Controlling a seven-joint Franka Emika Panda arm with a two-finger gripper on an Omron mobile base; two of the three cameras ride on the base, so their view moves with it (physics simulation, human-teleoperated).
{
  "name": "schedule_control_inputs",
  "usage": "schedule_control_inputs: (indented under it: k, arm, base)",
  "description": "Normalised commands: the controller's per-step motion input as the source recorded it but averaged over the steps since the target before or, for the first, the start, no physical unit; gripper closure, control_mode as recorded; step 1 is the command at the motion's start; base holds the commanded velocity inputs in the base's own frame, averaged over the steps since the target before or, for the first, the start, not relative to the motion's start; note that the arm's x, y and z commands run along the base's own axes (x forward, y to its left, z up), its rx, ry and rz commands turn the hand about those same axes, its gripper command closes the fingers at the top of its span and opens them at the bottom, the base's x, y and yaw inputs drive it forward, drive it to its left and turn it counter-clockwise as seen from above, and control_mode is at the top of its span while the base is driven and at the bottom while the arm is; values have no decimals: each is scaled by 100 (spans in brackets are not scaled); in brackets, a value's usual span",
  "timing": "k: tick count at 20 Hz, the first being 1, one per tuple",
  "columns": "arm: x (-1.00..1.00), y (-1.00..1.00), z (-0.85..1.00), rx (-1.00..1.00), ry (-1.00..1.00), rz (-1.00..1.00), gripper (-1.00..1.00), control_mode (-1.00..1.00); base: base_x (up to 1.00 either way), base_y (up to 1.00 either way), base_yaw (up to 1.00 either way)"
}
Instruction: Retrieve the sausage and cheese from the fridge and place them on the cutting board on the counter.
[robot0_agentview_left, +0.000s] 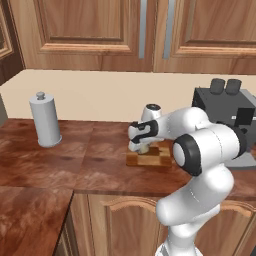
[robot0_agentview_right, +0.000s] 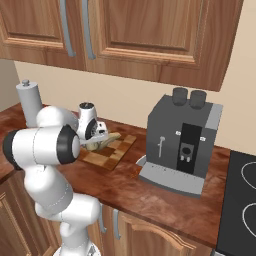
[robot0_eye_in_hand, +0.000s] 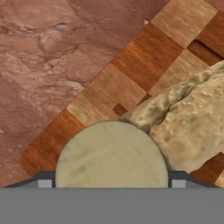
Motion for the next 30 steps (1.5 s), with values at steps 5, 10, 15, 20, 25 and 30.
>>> schedule_control_inputs:
  k: [5,10,15,20,25,30]
  arm:
    - [-20,0,-11,0,0,0,-100,-100]
    - [-2,3,0,0,0,0,-100,-100]
    - [-4,10,10,0,0,0,-100,-100]
    - [-8,1,40,3,0,0,-100,-100]
    - [-63,-2,41,1,0,-2,-100,-100]
    - [-80,-24,42,0,2,-11,-100,-100]
  base:
    - [0,0,0]
    - [0,0,0]
    - [0,0,0]
    - [0,0,0]
    - [0,0,0]
    - [0,0,0]
